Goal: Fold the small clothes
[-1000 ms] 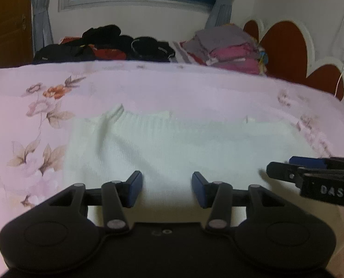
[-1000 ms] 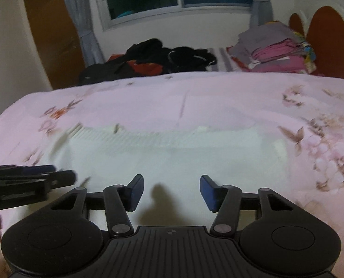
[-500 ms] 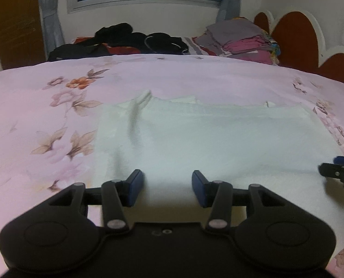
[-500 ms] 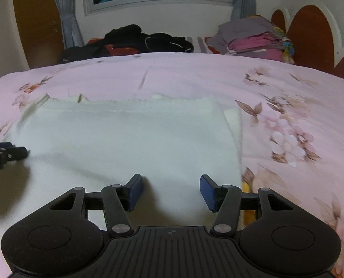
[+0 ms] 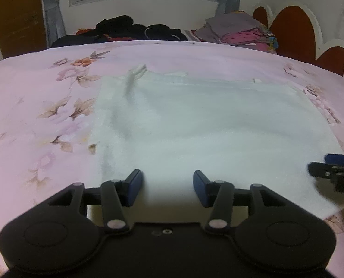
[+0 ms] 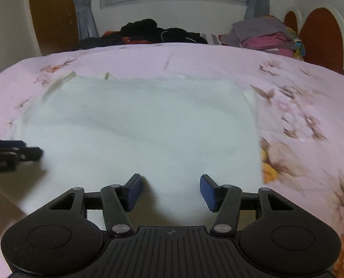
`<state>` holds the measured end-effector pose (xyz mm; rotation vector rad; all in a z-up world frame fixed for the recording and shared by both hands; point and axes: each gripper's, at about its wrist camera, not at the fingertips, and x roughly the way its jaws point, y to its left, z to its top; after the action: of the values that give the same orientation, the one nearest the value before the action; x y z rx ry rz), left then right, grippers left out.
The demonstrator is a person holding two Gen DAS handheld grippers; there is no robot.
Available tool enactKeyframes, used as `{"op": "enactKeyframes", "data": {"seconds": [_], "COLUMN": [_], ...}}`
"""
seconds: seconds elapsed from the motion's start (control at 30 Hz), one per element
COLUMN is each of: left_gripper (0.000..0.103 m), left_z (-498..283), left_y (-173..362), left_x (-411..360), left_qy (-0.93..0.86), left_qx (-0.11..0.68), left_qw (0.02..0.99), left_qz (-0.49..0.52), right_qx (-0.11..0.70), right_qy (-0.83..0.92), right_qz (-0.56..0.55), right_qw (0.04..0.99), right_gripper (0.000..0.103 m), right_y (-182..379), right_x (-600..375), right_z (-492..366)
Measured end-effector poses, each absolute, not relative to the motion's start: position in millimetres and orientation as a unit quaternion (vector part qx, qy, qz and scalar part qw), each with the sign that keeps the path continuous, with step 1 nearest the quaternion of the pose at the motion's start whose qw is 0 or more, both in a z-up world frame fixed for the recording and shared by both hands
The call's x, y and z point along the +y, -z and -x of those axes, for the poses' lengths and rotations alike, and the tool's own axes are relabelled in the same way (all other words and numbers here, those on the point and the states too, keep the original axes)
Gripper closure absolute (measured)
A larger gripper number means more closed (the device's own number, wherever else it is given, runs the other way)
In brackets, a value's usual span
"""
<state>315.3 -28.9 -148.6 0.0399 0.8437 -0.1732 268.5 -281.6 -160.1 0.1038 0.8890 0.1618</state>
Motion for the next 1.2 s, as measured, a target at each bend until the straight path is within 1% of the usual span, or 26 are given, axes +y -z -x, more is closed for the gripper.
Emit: {"op": "enactKeyframes", "data": {"seconds": [0.1, 0.23, 0.43, 0.53, 0.8, 1.03, 1.13, 1.2], "left_gripper": [0.055, 0.055, 0.052, 0.051, 0.049, 0.046, 0.040, 0.039], "left_z": [-309, -302, -303, -301, -278, -258, -252, -249], "left_y": [145, 148, 146, 147, 129, 115, 110, 109], "left_x": [-27, -28, -30, -32, -25, -10, -5, -2], "left_qy": [0.076, 0.076, 0.075, 0.077, 0.074, 0.083, 0.089, 0.090], "left_qx": [0.415, 0.416, 0.426, 0.422, 0.424, 0.423, 0.424, 0.423], "left_qw": [0.907, 0.906, 0.901, 0.903, 0.902, 0.902, 0.901, 0.901], "left_qz": [-0.009, -0.024, -0.025, -0.035, 0.002, 0.028, 0.033, 0.036], "right_qx": [0.428, 0.430, 0.436, 0.435, 0.461, 0.438, 0.431, 0.426], "right_qy": [-0.072, -0.070, -0.060, -0.049, -0.036, -0.042, -0.047, -0.049], "right_qz": [-0.063, -0.039, -0.054, -0.034, -0.021, -0.031, -0.034, -0.036], "right_qw": [0.899, 0.899, 0.896, 0.898, 0.886, 0.897, 0.901, 0.903], "right_gripper": [0.048, 0.048, 0.048, 0.048, 0.048, 0.048, 0.048, 0.048], "right_y": [154, 162, 155, 160, 150, 127, 117, 110], "right_x": [-286, -282, -278, -270, -264, -251, -244, -241], "right_z": [-260, -250, -245, -238, -232, -209, -203, -198]}}
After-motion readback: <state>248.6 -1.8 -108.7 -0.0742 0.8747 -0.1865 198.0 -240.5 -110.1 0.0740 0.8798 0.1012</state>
